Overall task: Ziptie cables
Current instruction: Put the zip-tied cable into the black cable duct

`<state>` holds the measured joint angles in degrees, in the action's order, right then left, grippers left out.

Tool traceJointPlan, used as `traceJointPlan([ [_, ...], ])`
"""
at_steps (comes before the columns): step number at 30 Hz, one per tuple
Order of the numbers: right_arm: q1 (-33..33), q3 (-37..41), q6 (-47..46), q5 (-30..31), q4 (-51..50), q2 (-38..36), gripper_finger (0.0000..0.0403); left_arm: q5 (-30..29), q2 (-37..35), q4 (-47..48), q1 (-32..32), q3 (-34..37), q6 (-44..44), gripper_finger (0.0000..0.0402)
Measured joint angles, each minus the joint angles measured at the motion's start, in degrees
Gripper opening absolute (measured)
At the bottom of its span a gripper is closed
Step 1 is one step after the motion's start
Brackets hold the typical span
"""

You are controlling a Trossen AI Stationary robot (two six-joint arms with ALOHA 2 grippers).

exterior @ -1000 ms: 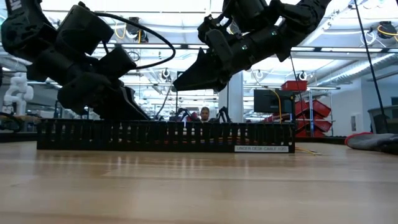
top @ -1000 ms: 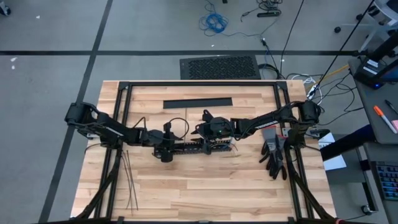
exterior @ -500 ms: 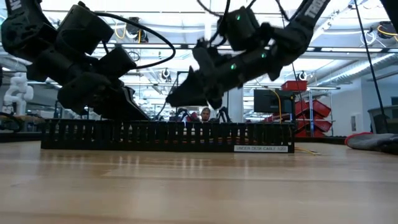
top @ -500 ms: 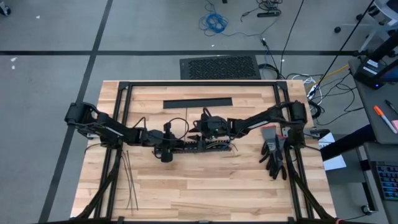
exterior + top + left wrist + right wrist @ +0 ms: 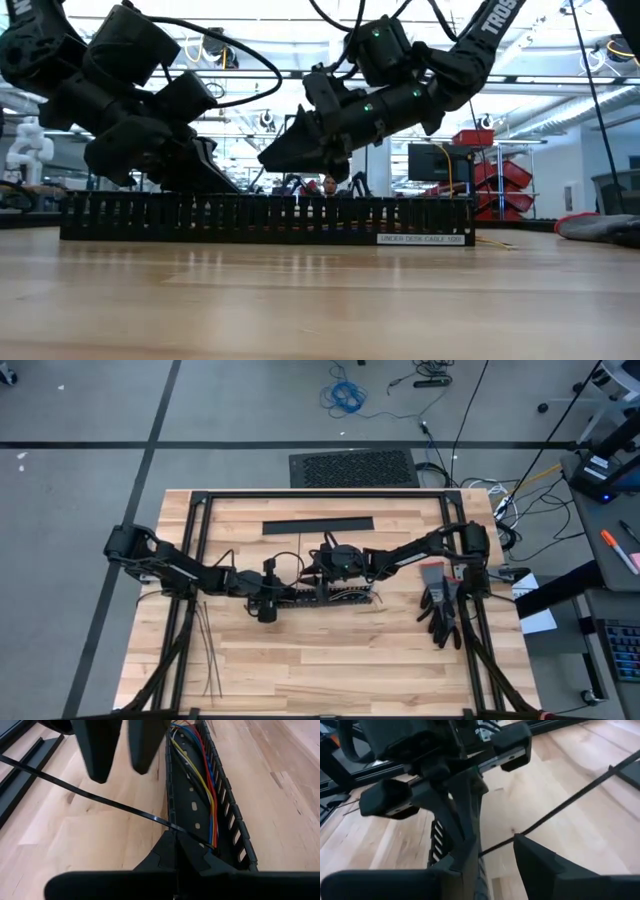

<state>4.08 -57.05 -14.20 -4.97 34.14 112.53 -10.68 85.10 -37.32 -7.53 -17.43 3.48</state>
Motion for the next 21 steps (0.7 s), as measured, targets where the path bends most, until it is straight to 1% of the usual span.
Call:
traceJointPlan([
  [7,0.11,-1.49,0.56,0.06,-0.47,0.0,0.0081,-0.04,0.0,0.04,0.0,0.0,0.32,0.0003],
  [11,0.49,-1.52,0.9,0.3,-0.6,0.0,0.0067,-0.53,0.0,0.07,0.0,0.0,0.43,0.0003],
  [16,1.01,-1.54,0.2,0.8,-1.92,0.0,0.0064,-1.32,0.0,0.21,-0.17,-0.05,0.44,0.0003],
  [21,0.93,-1.54,0.49,4.68,-4.03,0.0,0.0068,-3.4,0.02,1.35,-1.67,-1.03,2.02,0.0002],
])
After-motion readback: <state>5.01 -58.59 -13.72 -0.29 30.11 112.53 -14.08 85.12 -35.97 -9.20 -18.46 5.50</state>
